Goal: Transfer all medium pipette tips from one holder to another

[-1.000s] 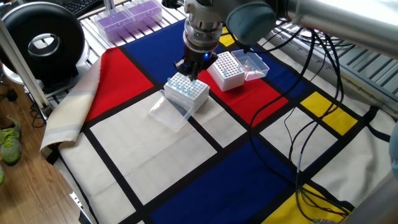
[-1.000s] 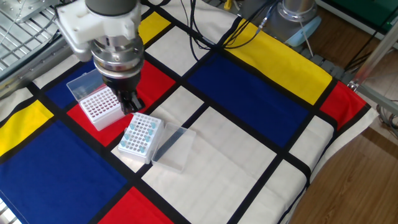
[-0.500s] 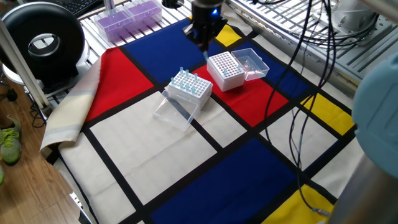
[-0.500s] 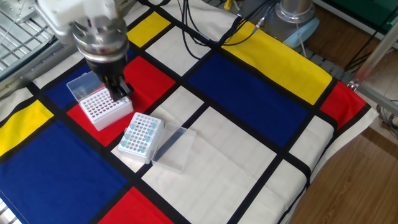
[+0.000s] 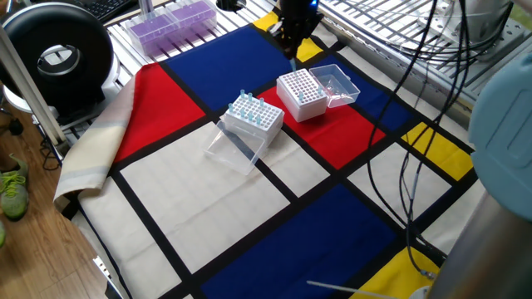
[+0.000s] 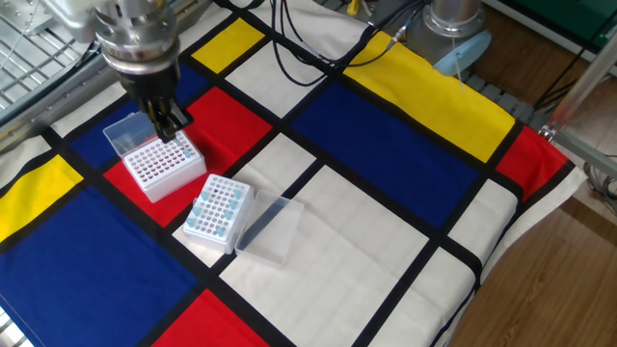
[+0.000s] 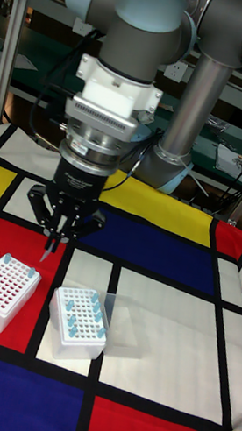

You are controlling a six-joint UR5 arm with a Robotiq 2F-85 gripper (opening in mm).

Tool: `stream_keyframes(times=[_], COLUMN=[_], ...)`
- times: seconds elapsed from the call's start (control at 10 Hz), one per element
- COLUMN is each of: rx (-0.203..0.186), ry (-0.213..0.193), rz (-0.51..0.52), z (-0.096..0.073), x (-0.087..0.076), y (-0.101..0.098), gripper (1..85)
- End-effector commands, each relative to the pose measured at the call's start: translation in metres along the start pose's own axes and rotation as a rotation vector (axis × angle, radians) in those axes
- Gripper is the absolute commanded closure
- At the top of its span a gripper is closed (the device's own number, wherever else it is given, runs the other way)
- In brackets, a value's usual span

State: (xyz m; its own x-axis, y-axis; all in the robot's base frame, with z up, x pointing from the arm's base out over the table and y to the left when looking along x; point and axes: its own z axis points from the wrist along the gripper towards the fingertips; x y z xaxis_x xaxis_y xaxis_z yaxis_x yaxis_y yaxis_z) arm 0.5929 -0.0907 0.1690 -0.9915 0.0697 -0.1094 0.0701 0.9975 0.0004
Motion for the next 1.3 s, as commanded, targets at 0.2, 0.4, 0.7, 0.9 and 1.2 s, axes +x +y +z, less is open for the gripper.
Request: stream_keyframes(times=[0.2, 0.4, 0.7, 0.9, 1.2], rx=[-0.013, -0.025, -0.034, -0.042, -0.051], ry=[-0.028, -0.046, -0.073, -0.09, -0.108], rz=[-0.053, -0.066, -0.071, -0.072, -0.073], z=[0.011, 0.019, 0.031, 0.038, 0.044], x=[0.0, -0.003, -0.007, -0.009, -0.006], y=[-0.022, -0.024, -0.027, -0.026, -0.028], gripper=[84.7, 84.7, 84.7, 84.7, 84.7])
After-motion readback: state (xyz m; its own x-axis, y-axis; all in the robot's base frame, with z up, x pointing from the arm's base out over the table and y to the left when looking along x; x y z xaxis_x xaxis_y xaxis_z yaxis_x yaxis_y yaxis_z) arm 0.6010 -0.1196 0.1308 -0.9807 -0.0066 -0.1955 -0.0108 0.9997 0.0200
